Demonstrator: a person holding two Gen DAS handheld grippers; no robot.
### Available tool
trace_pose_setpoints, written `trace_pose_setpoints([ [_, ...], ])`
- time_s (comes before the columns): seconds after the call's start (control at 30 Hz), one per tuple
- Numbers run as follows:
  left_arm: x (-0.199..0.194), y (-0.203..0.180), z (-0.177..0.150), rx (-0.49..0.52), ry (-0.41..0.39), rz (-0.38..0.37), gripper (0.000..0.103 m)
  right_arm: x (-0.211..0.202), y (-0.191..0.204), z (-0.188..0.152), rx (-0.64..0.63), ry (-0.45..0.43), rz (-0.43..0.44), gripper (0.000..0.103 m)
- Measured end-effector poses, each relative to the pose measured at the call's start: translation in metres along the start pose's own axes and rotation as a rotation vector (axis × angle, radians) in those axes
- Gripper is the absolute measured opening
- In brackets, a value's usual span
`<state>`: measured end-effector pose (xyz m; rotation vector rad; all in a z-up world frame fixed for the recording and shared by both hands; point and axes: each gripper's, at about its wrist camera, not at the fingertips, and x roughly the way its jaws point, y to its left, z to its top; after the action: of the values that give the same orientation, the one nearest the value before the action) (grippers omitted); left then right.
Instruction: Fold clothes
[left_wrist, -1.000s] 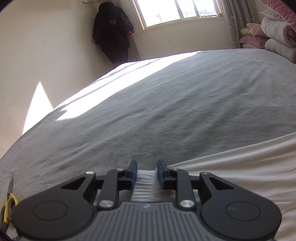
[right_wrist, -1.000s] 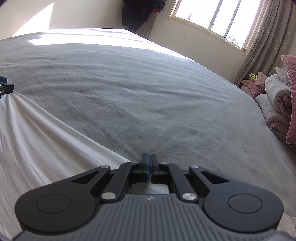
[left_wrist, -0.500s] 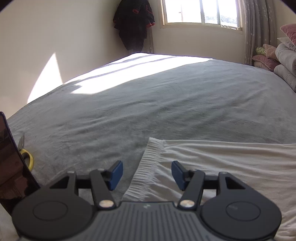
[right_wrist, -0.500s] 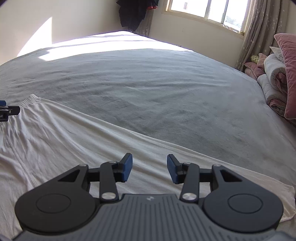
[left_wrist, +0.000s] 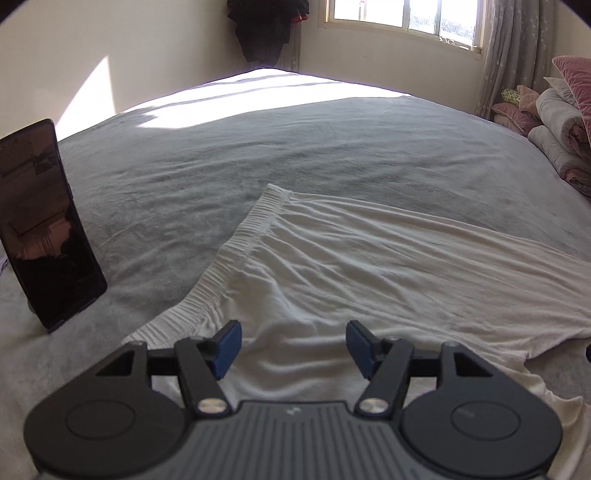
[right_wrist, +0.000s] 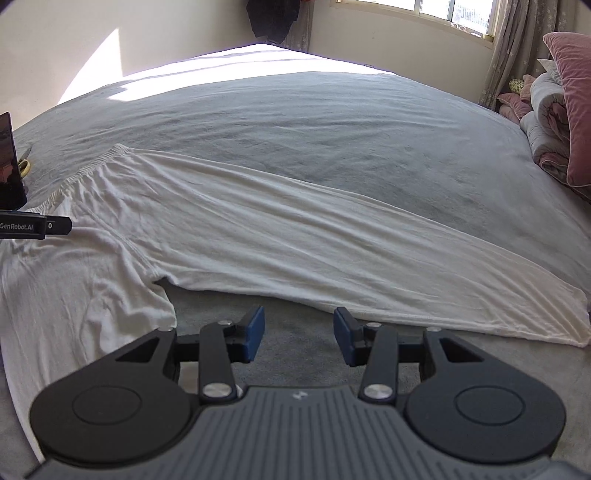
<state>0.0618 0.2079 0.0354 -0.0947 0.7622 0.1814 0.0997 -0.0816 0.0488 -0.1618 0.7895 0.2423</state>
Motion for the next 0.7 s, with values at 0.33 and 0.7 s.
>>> trace_pose_setpoints([
  [0.33,-0.031,0.029,-0.019,-0.064,-0.046,0.051,0.066,-0.067,-0.008,-0.063,0.057,-0.034,-0.014,0.045],
  [0.7,-0.032,0.061,-0.040,-0.170,-0.014,0.136,0.066,-0.098,0.054,-0.117,-0.008,-0.054,-0.015,0.046],
])
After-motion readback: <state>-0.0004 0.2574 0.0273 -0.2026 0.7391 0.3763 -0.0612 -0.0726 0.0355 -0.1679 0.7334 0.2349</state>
